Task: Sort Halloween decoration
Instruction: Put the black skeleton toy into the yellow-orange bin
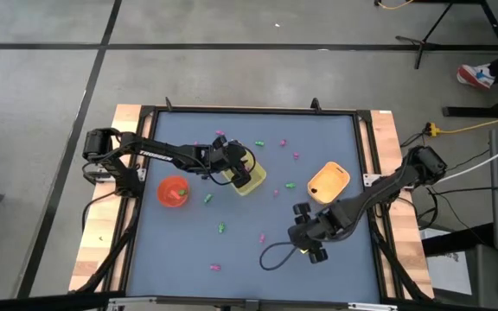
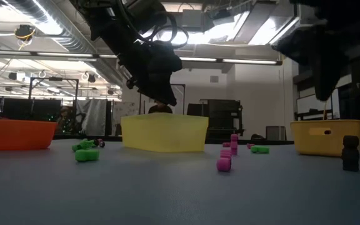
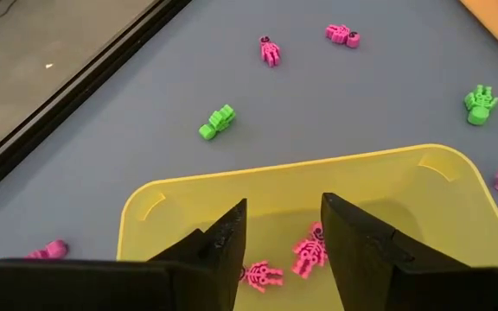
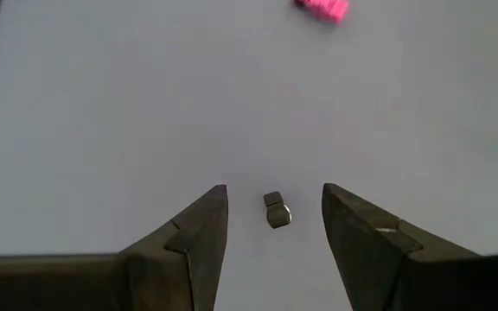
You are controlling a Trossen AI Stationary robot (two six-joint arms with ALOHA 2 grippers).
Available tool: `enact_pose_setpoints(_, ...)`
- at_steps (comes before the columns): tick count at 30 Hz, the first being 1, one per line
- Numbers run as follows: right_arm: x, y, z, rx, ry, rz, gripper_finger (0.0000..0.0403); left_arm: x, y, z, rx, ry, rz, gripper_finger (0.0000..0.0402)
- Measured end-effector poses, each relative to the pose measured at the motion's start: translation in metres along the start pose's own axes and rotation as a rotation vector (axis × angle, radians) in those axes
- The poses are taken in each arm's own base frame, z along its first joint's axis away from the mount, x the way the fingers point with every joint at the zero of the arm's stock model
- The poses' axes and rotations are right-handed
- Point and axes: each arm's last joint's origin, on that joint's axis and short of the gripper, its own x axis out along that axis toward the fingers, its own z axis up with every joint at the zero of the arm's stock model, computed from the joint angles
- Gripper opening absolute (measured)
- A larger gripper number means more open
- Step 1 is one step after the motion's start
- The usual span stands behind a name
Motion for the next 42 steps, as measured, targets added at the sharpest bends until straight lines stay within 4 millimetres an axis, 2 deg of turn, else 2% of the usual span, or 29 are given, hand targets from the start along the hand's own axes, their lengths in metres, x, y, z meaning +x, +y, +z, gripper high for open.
enact_pose_setpoints(17,0.056,0.000,-0.007,-0.074,0.176,-0.087,0.0186,0.000,0.000,0.000,0.000,0.000,0.000,0.0134)
enact_pose_setpoints(30,0.059,0.000,-0.008,-0.095,0.185,-0.089,0.0185,0.000,0.000,0.000,0.000,0.001,0.000,0.0134)
enact_pose_setpoints(34,0.059,0.000,-0.008,-0.095,0.185,-0.089,0.0161,0.000,0.000,0.000,0.000,0.001,0.000,0.0134)
enact_pose_setpoints(42,0.059,0.000,-0.008,-0.095,0.185,-0.089,0.0072,0.000,0.000,0.000,0.000,0.001,0.000,0.0134)
